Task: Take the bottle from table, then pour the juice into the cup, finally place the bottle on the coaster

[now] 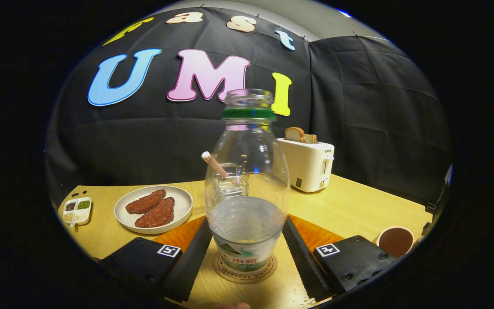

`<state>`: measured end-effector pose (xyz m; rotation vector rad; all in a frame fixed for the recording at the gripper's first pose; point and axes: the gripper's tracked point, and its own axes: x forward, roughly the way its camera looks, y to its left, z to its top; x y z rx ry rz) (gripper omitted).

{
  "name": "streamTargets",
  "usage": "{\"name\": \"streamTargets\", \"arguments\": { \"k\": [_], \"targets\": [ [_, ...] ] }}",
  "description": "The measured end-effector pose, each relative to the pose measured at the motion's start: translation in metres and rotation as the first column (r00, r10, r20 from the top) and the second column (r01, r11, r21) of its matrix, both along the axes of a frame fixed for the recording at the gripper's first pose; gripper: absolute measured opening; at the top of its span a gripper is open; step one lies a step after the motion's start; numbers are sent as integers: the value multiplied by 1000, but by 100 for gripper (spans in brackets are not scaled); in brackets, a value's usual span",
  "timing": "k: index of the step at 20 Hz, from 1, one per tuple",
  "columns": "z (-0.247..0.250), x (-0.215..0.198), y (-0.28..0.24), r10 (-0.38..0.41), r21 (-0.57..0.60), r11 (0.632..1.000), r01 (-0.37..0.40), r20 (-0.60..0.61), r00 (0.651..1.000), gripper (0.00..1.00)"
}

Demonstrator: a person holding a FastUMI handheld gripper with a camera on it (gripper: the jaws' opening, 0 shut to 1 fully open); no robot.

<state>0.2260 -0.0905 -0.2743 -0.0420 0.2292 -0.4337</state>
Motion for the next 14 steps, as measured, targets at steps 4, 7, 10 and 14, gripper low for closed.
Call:
{"name": "streamTargets", "arguments": {
  "k": [4, 7, 10, 14],
  "targets": [
    [-1, -10, 2, 0, 18, 1000, 0, -5, 1000, 97],
    [-3, -24, 11, 19, 42, 999, -18, -12, 1000, 97],
    [-1, -49, 22, 37, 53, 998, -35, -23, 999, 97],
    [11, -84, 38, 86, 50, 995, -84, -43, 995, 97]
  ]
}}
